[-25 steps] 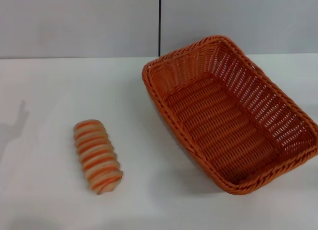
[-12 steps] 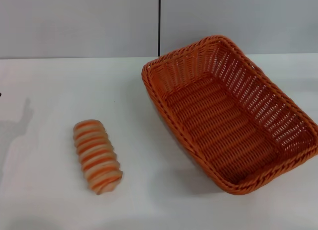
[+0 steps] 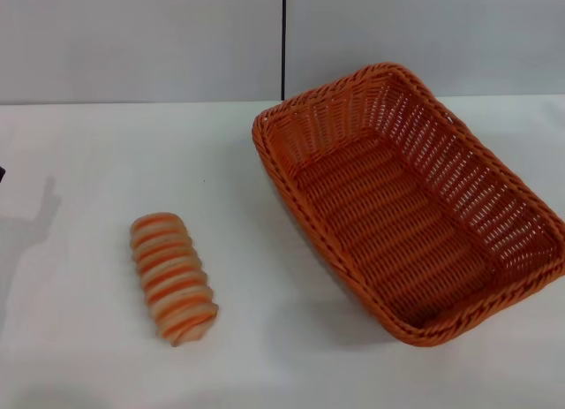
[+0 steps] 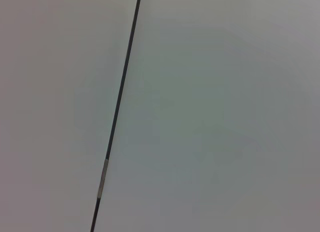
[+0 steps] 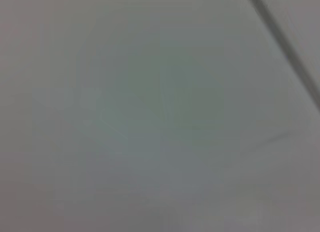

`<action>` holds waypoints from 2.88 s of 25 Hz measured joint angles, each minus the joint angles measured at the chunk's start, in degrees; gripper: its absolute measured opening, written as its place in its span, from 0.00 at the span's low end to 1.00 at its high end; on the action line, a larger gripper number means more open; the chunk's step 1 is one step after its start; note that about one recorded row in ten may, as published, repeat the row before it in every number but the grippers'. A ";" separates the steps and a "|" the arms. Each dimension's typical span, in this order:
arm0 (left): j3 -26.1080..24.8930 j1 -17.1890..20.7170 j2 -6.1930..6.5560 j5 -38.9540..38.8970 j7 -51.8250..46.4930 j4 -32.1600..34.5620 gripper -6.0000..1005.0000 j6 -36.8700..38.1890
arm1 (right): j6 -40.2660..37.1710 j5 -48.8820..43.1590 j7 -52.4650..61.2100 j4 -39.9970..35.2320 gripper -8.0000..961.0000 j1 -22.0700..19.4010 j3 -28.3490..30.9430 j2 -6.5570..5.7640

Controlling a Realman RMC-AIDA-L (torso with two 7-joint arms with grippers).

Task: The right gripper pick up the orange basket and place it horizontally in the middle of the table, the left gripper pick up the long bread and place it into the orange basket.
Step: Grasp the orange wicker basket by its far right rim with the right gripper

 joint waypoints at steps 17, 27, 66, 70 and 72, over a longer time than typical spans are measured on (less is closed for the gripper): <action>0.44 0.49 0.10 0.42 -2.72 -0.05 0.81 0.02 | 30.27 -34.28 13.19 -8.26 0.60 23.59 0.83 -6.73; 0.66 2.61 0.06 0.43 -2.90 -0.64 0.81 0.92 | 20.58 -35.20 10.46 -18.35 0.58 27.28 -8.03 -6.32; 0.26 1.53 0.36 0.24 -2.48 0.13 0.80 1.00 | 1.27 -26.77 -3.02 -29.82 0.52 28.92 -10.13 -1.97; 0.26 1.67 0.32 0.12 -2.46 0.13 0.80 0.99 | 1.03 -26.69 -3.58 -29.59 0.36 28.90 -9.88 -1.77; 0.26 1.73 0.31 0.09 -2.46 0.13 0.80 1.00 | 0.22 -26.68 -3.92 -29.03 0.32 28.64 -9.93 -1.47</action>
